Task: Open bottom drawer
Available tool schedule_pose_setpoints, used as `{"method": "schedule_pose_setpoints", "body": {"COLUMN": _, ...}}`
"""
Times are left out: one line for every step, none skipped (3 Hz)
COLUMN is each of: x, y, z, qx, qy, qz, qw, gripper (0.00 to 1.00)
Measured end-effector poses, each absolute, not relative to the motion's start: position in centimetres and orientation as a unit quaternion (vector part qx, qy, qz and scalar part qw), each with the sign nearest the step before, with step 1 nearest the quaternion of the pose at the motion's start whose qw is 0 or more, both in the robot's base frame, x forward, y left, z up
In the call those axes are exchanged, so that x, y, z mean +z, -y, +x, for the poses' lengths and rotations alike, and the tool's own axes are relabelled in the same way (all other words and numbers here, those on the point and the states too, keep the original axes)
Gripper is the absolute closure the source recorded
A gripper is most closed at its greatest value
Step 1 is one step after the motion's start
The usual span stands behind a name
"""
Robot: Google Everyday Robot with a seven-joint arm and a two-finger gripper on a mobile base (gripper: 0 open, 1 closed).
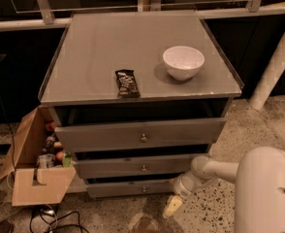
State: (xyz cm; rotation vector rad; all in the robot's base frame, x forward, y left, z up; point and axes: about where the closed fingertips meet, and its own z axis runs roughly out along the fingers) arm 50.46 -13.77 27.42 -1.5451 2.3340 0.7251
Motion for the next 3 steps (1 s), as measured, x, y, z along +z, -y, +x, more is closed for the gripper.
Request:
{"method": "schedule_pose_setpoints", "body": {"x": 27.3, "y": 14.3, "z": 49.9, "qx": 0.247, "qy": -0.806, "qz": -0.519, "qw": 0.14, "gripper": 0.0}}
{"method": "schedule_pose_setpoints", "body": {"x": 27.2, "y": 15.6, "z": 49.8, "qx": 0.242, "qy": -0.816, "qz": -0.501, "qw": 0.153, "gripper": 0.0}}
{"method": "schedule_pose_setpoints", "body": {"x": 27.2, "y": 15.7, "z": 49.8, "qx": 0.242, "qy": -0.817, "qz": -0.5, "qw": 0.154, "gripper": 0.0}}
